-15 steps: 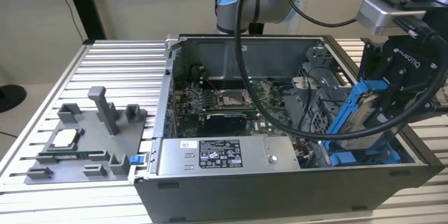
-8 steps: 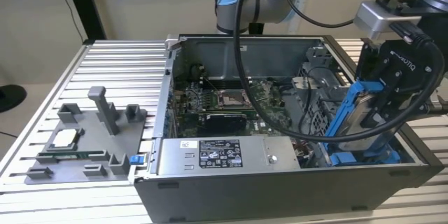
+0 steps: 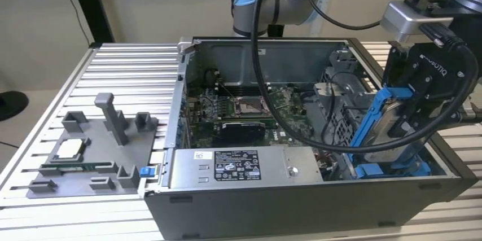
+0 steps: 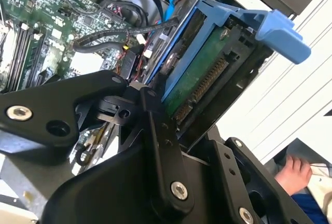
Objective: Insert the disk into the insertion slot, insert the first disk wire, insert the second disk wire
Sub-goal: 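Insert the disk into the insertion slot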
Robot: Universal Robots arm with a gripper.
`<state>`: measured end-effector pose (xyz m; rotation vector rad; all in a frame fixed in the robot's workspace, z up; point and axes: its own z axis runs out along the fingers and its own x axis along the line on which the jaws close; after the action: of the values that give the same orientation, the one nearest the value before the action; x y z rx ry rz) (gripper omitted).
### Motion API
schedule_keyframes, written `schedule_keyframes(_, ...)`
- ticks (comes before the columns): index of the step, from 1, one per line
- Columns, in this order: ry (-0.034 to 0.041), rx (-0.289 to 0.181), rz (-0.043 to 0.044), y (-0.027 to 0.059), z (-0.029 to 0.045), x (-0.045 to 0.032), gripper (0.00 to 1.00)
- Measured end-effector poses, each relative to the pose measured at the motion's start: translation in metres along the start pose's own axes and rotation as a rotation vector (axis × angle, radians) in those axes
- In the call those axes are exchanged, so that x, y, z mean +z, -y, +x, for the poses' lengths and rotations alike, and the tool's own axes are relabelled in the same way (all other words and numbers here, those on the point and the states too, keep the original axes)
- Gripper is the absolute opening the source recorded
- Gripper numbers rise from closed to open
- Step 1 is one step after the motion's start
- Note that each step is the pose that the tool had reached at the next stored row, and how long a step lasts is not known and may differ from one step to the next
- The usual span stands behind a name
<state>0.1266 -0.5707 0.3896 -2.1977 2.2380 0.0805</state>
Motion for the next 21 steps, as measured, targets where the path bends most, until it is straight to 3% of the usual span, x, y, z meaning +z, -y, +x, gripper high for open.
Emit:
schedule_keyframes(2,0.0019,0.000,0.0002,0.0001,-0.0001,0.0003,0.00)
schedule_keyframes(3,0.0010,0.000,0.0001,0.0001,-0.0001,0.0002,1.00)
schedule_keyframes(21,0.0046,0.000,-0.0001,0.0000,0.0000,0.0000,1.00)
